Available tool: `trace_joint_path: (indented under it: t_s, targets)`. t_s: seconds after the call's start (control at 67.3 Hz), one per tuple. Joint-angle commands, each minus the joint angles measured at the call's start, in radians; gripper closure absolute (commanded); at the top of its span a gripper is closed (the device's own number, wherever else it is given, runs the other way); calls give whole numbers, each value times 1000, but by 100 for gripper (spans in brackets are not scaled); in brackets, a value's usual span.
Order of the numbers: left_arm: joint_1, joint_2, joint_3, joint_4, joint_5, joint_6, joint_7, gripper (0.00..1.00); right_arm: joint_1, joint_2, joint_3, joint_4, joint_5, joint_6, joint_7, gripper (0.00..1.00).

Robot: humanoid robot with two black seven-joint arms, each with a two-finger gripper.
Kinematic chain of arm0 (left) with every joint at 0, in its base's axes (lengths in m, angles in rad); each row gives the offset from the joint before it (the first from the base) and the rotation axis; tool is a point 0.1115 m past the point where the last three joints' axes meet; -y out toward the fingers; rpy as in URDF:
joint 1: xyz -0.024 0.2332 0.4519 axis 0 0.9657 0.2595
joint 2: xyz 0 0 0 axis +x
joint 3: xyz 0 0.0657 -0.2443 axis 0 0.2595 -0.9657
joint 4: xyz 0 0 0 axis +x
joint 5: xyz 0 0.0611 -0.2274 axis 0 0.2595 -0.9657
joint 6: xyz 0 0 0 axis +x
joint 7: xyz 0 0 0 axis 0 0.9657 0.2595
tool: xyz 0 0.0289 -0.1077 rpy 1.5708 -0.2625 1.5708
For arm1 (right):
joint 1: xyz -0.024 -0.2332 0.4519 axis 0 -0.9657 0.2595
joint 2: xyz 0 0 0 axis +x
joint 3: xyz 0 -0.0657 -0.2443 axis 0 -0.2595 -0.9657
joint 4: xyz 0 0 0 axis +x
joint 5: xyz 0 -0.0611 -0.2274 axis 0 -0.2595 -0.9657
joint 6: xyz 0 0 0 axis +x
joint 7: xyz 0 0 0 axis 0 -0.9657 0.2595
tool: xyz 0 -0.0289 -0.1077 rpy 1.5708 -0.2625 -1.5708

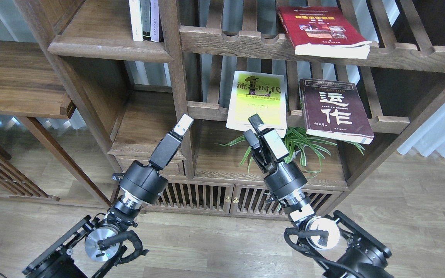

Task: Organize books on shelf
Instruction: 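Raise both grippers toward the yellow book on the middle shelf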

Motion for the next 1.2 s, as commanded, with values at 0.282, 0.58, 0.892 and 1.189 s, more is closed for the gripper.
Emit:
trace_joint_path:
  t_s: [0.282,0.58,0.892,1.189]
  targets:
    - [36,-19,-2,2,65,0,6,0,-34,17,-4,7,0,0,0,1]
    - [104,-19,1,2,65,0,6,0,-54,67,-1,1,7,0,5,1]
    - [111,-16,-1,2,65,0,5,0,-46,67,-4,-44,26,0,5,1]
    - [127,-16,-7,2,65,0,5,0,-39,67,-4,-102,86,0,6,1]
